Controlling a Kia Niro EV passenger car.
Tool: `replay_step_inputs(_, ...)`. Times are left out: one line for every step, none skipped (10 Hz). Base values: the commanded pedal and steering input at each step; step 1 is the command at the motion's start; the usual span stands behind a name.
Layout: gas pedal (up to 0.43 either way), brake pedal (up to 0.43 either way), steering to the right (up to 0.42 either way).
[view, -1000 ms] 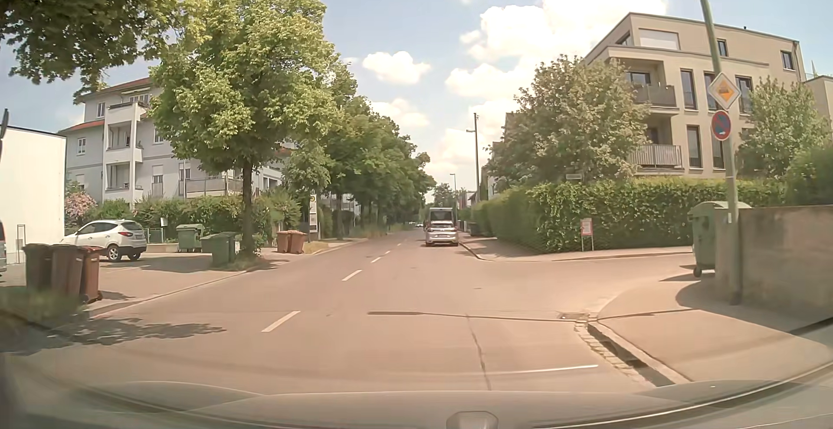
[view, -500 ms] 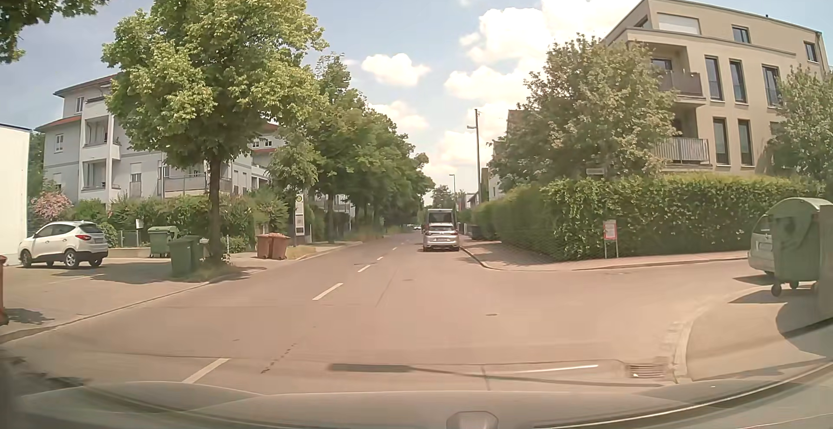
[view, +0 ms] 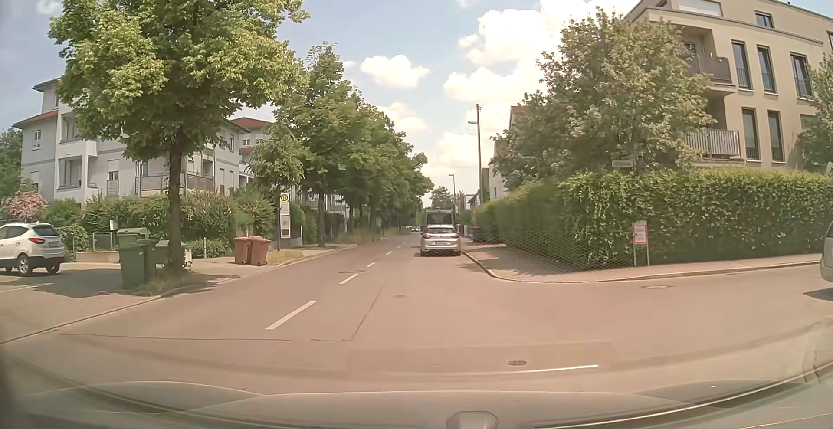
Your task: Follow the waypoints while adhering to traffic rules and regulations
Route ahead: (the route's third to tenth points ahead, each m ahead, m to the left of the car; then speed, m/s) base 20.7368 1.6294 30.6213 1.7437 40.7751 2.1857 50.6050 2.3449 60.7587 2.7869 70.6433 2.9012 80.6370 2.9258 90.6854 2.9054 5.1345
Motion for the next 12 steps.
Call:
replay_step_inputs(0.0,0.0,-0.011)
replay_step_inputs(0.0,0.0,-0.011)
replay_step_inputs(0.0,0.0,-0.012)
replay_step_inputs(0.0,0.0,-0.011)
replay_step_inputs(0.0,0.0,-0.011)
replay_step_inputs(0.0,0.0,-0.011)
replay_step_inputs(0.0,0.0,-0.01)
replay_step_inputs(0.0,0.0,-0.011)
replay_step_inputs(0.0,0.0,-0.01)
replay_step_inputs(0.0,0.0,-0.01)
replay_step_inputs(0.0,0.0,-0.01)
replay_step_inputs(0.0,0.0,-0.01)
